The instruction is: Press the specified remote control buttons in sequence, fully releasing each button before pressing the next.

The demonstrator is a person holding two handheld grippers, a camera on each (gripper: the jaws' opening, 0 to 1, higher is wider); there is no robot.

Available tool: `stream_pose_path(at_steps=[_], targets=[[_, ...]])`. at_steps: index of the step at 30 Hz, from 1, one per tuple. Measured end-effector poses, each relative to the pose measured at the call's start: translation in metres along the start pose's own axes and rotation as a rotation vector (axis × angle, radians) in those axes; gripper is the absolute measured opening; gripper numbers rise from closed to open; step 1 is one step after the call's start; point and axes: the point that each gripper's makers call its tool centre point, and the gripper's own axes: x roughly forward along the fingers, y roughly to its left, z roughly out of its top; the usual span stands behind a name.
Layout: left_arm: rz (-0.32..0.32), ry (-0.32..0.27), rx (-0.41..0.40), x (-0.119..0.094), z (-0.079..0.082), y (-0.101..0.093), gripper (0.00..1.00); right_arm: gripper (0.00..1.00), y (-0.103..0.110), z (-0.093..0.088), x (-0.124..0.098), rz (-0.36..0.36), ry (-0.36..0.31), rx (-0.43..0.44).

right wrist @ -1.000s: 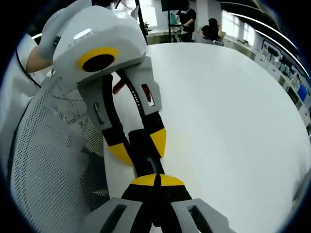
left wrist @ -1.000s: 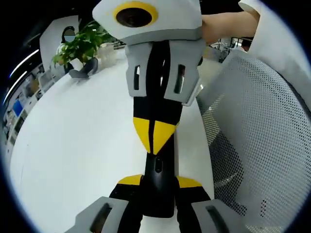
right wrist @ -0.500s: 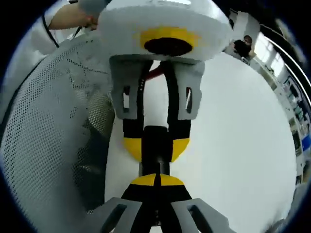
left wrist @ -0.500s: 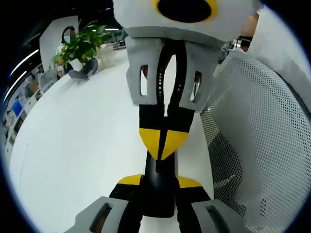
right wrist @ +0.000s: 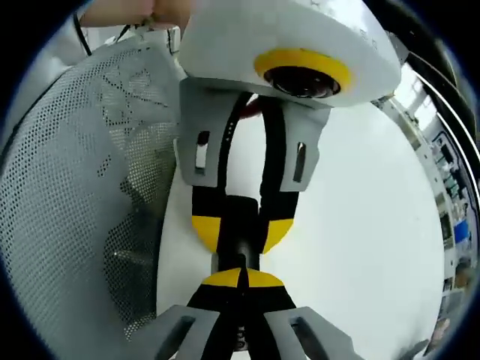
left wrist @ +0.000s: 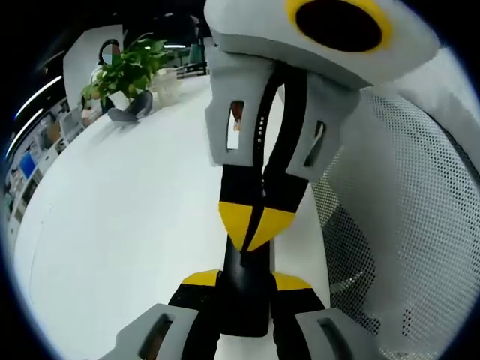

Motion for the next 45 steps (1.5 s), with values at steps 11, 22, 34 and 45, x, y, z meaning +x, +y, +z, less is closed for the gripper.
stream_pose_path(at_steps=[11,22,34,45], targets=[[0.003,-0.008,-0.004,0.000,0.001,0.000,0.24,0.00,0.002,0.005,0.002,0.021,0.004,-0.042],[0.013,-0.008,-0.011,0.001,0.001,0.000,0.24,0.00,-0.001,0.005,0.005,0.025,0.035,0.046],[0.012,0.020,-0.013,0.001,0.001,-0.001,0.24,0.00,0.003,0.009,0.001,-0.007,-0.118,0.151],[0.003,0.046,0.010,0.000,0.000,-0.003,0.24,0.00,0.003,0.013,0.004,-0.010,-0.095,0.110]])
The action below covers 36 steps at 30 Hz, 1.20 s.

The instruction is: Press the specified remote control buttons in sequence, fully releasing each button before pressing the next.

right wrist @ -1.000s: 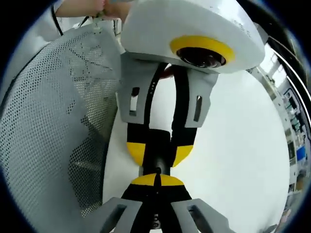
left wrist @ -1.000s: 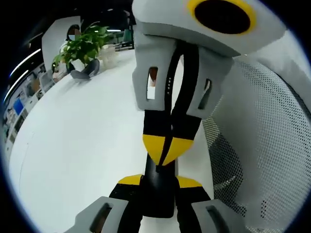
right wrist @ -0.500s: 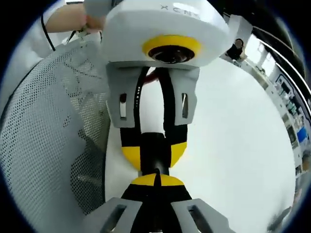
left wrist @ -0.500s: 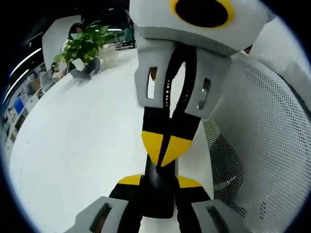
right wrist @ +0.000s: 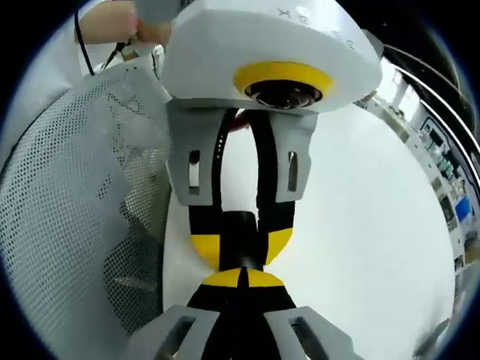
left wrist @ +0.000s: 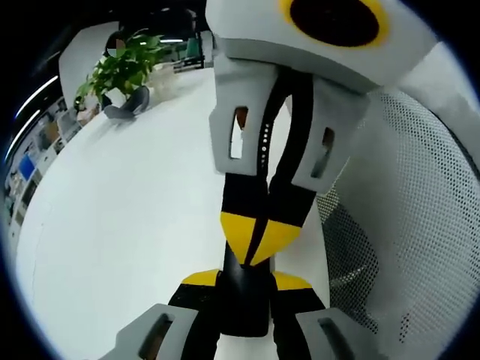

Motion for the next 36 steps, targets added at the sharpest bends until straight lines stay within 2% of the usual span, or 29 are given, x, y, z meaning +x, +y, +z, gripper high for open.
stream_pose_path(at_steps=[4,9,18,20,22,23,25,28,32,36], targets=[[0.004,0.006,-0.001,0.000,0.000,0.000,0.24,0.00,0.001,0.001,0.001,-0.013,0.030,-0.037],[-0.002,0.032,0.015,0.000,0.000,-0.001,0.24,0.00,0.000,0.002,0.003,-0.041,0.053,-0.033],[0.002,0.038,0.005,0.000,0.000,0.000,0.24,0.00,-0.003,0.001,0.003,-0.059,0.017,-0.001],[0.007,0.031,-0.002,0.000,0.000,0.000,0.24,0.00,-0.002,0.002,0.001,-0.035,-0.033,0.075],[0.011,0.022,-0.007,0.000,0.000,0.000,0.24,0.02,0.004,0.003,-0.002,0.025,-0.077,0.173],[0.012,0.021,-0.008,0.000,0.000,0.000,0.24,0.04,0.005,0.001,-0.003,0.037,-0.088,0.244],[0.013,0.024,-0.009,0.000,0.000,0.000,0.24,0.09,0.005,-0.004,-0.007,0.043,-0.091,0.244],[0.016,0.028,-0.013,0.001,0.000,0.001,0.24,0.15,0.003,-0.016,-0.012,0.011,-0.064,0.230],[0.023,0.028,-0.016,0.002,0.000,0.001,0.25,0.22,-0.001,-0.028,-0.017,0.000,-0.059,0.288],[0.035,0.046,-0.016,0.002,0.001,-0.002,0.24,0.27,-0.005,-0.041,-0.017,-0.015,-0.027,0.285]])
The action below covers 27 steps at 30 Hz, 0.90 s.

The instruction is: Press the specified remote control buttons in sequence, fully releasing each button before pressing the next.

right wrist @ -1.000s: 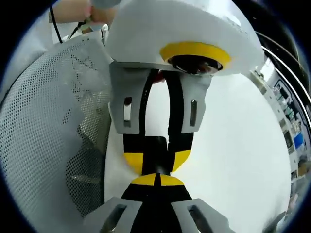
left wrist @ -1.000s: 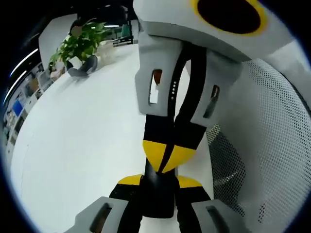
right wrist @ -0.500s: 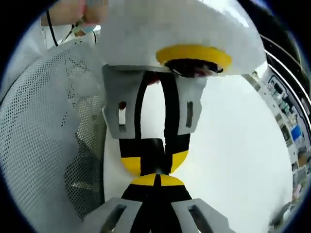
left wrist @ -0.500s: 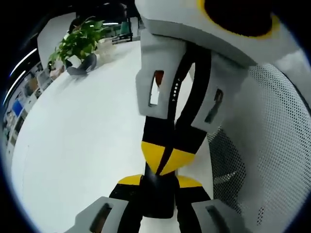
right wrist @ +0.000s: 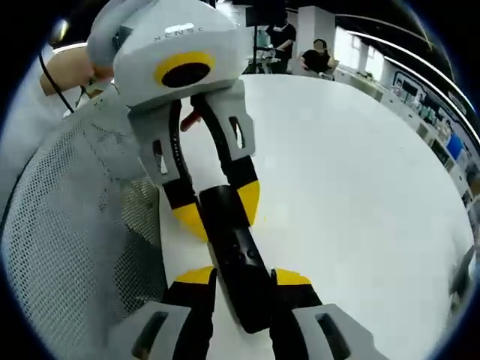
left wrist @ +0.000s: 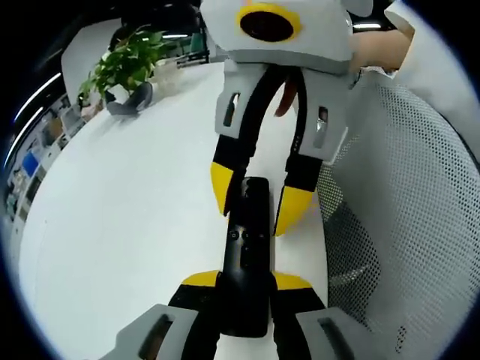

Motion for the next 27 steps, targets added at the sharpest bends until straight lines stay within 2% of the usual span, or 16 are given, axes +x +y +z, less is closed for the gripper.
stream_pose_path(at_steps=[3,6,11,16,18,19,21,27], targets=[[0.001,-0.004,-0.004,0.000,-0.001,0.001,0.24,0.28,0.002,0.001,0.001,0.011,-0.007,-0.002],[-0.002,-0.012,-0.005,-0.001,0.000,0.000,0.24,0.25,0.001,0.003,0.005,0.001,0.013,-0.061],[0.000,-0.014,-0.012,-0.001,0.000,0.000,0.25,0.24,0.004,0.005,0.008,0.010,0.021,-0.100],[0.014,-0.038,-0.036,-0.001,0.001,0.000,0.25,0.23,0.004,0.004,0.007,0.014,0.010,-0.095],[0.026,-0.060,-0.067,-0.002,0.001,-0.001,0.26,0.23,0.005,0.004,0.007,0.018,0.005,-0.083],[0.035,-0.070,-0.119,-0.003,0.001,-0.001,0.26,0.24,0.005,0.005,0.007,0.020,0.002,-0.077],[0.051,-0.084,-0.169,-0.007,0.000,0.001,0.26,0.24,0.006,0.005,0.007,0.020,0.001,-0.072],[0.113,-0.151,-0.277,-0.026,-0.002,0.008,0.35,0.24,0.005,0.005,0.009,0.017,0.009,-0.072]])
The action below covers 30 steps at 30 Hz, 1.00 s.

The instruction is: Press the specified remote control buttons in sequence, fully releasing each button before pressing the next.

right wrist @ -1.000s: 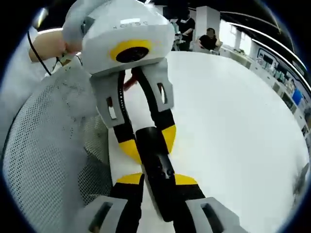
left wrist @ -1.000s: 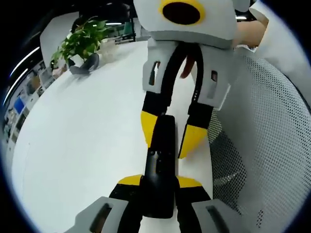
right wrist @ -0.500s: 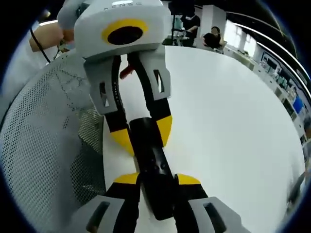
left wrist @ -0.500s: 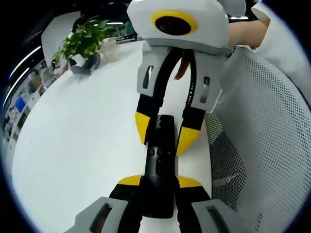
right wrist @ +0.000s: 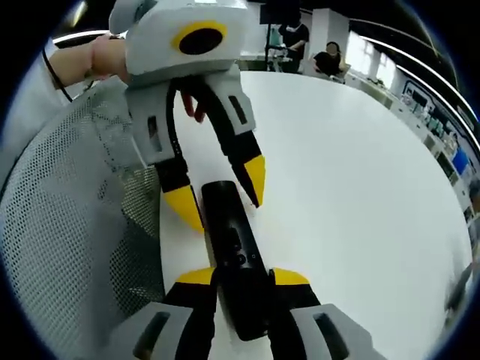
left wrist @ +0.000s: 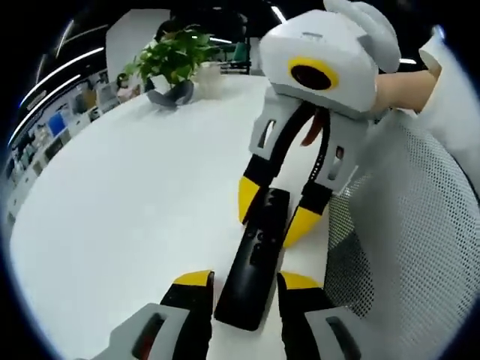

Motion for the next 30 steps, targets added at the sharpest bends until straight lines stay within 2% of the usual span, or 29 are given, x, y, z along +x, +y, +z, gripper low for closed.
stream_pose_path(at_steps=[5,7,11,13,19,25,28,30], targets=[[0.072,-0.098,-0.073,-0.020,0.009,0.012,0.49,0.24,0.000,0.001,0.000,0.003,-0.002,0.013],[0.122,-0.171,-0.101,-0.034,0.018,0.021,0.56,0.24,-0.001,0.000,0.000,0.003,-0.002,0.013],[0.179,-0.317,-0.178,-0.063,0.036,0.033,0.66,0.24,-0.001,0.001,0.000,0.009,0.001,0.012],[0.226,-0.369,-0.186,-0.078,0.042,0.040,0.70,0.24,-0.001,0.000,0.000,0.015,0.004,0.014],[0.335,-0.467,-0.206,-0.116,0.052,0.051,0.75,0.24,0.000,0.000,0.001,0.018,0.012,0.009],[0.436,-0.535,-0.245,-0.145,0.051,0.060,0.83,0.24,-0.001,0.000,0.001,0.023,0.020,0.008],[0.470,-0.592,-0.263,-0.158,0.052,0.061,0.85,0.24,0.000,0.001,0.001,0.027,0.029,0.008],[0.504,-0.597,-0.269,-0.164,0.048,0.062,0.88,0.23,-0.001,0.001,0.001,0.030,0.036,0.002]])
